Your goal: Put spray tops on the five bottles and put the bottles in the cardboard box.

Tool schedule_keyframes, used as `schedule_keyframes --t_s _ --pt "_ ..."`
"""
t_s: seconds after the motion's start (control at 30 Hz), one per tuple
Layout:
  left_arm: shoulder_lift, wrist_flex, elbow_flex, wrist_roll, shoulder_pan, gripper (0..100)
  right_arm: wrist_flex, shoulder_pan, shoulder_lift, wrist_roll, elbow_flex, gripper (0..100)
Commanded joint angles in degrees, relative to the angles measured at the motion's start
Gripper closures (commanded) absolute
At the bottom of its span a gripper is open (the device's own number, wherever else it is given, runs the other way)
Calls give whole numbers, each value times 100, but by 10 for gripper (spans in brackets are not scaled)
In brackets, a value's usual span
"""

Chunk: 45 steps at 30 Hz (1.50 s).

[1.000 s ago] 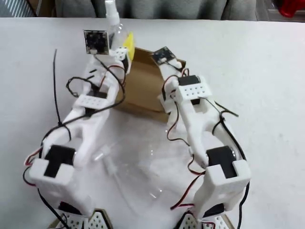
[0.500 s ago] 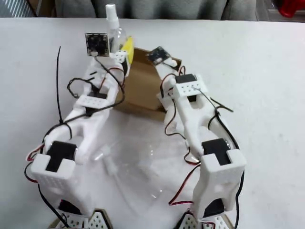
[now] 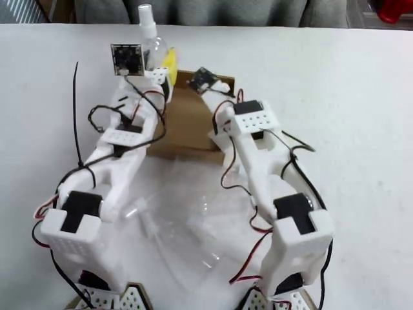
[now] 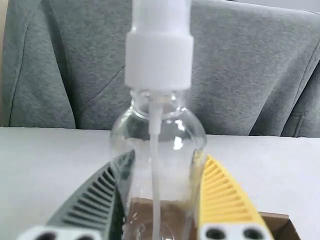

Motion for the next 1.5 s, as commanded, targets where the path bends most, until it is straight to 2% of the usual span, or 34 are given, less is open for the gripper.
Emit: schedule_keyframes --t_s 0.0,0.13,0.3,0.6,1.17,1.33,1.47 --pt "-57 -202 -369 -62 -40 979 189 163 -681 -211 35 702" --pt "-22 -202 -378 -62 4 979 189 171 -1103 -211 396 712" --pt "611 -343 -730 -62 13 979 66 145 -1305 -211 607 776" --pt "1569 -985 -1345 -62 -13 979 -92 145 -1297 -211 730 776" --pt "1824 -932 -1257 -62 -31 978 -92 154 -1288 -211 730 779" --pt "1771 -343 -1310 -62 -31 976 -92 154 -1288 -211 730 779" --pt "1815 -484 -1310 -44 -31 976 -92 154 -1288 -211 738 779"
